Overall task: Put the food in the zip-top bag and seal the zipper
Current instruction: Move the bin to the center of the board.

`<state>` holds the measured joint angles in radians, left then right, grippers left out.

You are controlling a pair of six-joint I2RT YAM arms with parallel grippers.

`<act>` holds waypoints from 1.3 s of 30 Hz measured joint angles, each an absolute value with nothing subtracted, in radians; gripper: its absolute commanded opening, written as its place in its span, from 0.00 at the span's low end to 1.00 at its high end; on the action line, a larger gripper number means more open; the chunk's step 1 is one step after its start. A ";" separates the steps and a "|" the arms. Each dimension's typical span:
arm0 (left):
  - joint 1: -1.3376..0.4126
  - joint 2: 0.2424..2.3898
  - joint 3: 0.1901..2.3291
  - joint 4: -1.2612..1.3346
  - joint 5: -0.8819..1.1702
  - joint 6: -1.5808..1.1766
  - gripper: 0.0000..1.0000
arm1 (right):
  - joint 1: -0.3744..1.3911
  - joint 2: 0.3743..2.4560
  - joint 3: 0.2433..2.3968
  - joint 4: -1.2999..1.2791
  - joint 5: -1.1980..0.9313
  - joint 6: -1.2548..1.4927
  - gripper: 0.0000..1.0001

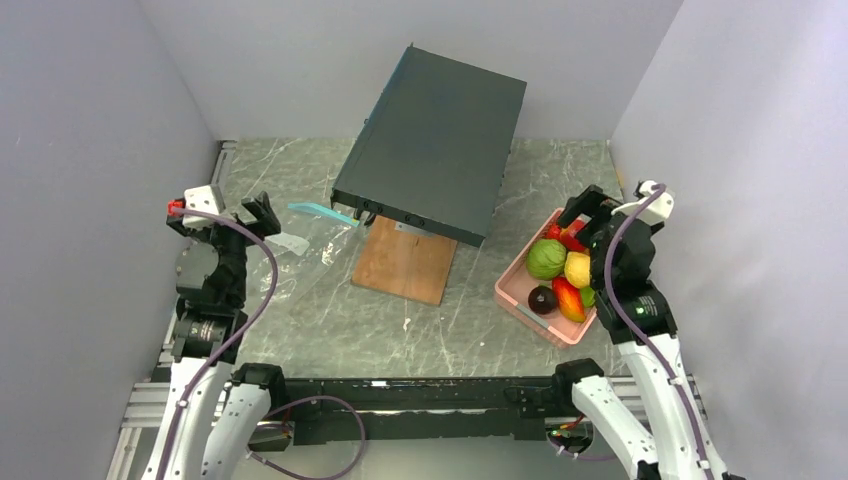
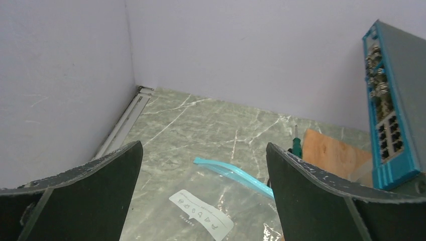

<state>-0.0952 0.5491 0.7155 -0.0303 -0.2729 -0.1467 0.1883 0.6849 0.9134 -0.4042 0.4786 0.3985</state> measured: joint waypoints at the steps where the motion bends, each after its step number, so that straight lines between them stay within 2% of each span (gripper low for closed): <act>1: -0.096 0.558 0.719 -0.035 -0.278 -0.147 0.99 | 0.189 0.690 0.896 -0.403 0.469 0.415 1.00; 6: -0.100 0.600 0.734 -0.071 -0.337 -0.148 0.99 | 0.189 0.697 0.751 -0.382 0.394 0.484 1.00; 13: -0.102 0.635 0.757 -0.119 -0.414 -0.163 0.99 | 0.189 0.730 0.543 -0.300 0.107 0.528 1.00; 18: -0.102 0.650 0.767 -0.139 -0.445 -0.179 0.99 | 0.265 0.710 0.338 -0.046 -0.109 0.642 1.00; 23: -0.110 0.648 0.767 -0.144 -0.461 -0.179 0.99 | 0.560 0.763 0.253 0.158 -0.094 0.713 1.00; 27: -0.163 0.645 0.767 -0.149 -0.508 -0.178 0.99 | 0.680 0.841 0.222 0.333 -0.060 0.768 1.00; 32: -0.221 0.608 0.768 -0.286 -0.507 -0.285 0.98 | 0.709 0.833 0.210 0.390 -0.004 0.787 1.00; 39: -0.221 0.377 0.610 -0.492 -0.345 -0.599 0.99 | 0.709 0.641 0.213 0.281 0.126 0.779 1.00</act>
